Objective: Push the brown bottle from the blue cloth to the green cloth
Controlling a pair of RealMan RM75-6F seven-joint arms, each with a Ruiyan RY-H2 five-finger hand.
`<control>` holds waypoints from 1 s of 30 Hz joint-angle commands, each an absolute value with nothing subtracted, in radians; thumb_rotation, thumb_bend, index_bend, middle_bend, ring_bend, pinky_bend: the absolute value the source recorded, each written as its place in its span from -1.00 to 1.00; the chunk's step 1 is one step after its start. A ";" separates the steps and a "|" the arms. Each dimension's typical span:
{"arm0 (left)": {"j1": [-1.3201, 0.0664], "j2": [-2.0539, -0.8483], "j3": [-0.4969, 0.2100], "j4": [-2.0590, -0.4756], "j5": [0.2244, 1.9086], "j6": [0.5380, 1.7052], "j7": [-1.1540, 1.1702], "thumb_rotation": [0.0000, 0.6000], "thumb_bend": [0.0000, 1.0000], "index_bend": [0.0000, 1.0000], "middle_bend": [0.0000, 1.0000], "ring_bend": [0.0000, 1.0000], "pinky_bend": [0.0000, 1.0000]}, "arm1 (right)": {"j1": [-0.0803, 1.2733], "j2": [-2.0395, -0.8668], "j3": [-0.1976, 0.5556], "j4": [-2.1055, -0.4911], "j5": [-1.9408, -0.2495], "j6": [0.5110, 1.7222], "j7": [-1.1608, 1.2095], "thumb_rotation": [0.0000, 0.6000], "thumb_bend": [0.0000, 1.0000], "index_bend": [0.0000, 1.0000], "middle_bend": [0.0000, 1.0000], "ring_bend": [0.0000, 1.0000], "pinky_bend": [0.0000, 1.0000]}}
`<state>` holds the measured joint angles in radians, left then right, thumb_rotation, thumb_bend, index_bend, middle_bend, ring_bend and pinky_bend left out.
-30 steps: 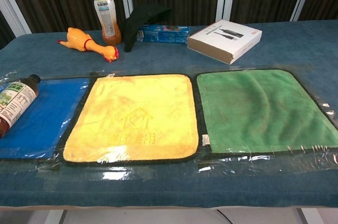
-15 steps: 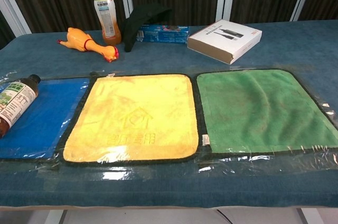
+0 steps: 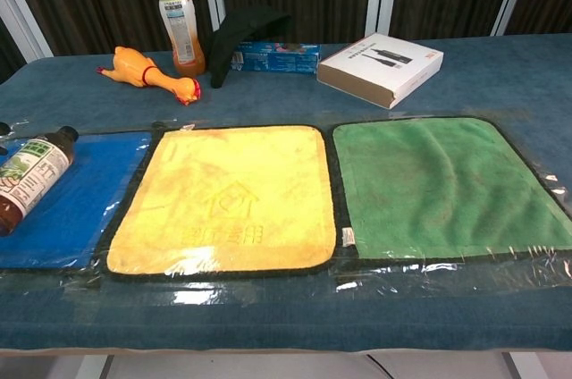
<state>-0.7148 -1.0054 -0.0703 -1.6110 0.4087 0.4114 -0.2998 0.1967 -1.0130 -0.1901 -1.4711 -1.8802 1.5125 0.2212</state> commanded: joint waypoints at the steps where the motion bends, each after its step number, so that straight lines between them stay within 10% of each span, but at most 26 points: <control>1: -0.716 -1.004 -0.081 -1.623 0.418 0.398 -0.315 -0.18 -0.73 -1.00 -0.71 -0.71 -0.54 | 0.197 -1.015 -0.188 -1.469 -1.878 1.509 0.222 1.00 -0.58 -1.00 -1.00 -1.00 -0.96; 30: -0.712 -0.982 -0.155 -1.742 0.460 0.250 -0.506 0.63 -0.61 -1.00 -0.71 -0.77 -0.38 | 0.191 -1.033 -0.178 -1.451 -1.876 1.490 0.227 1.00 -0.58 -1.00 -1.00 -1.00 -0.96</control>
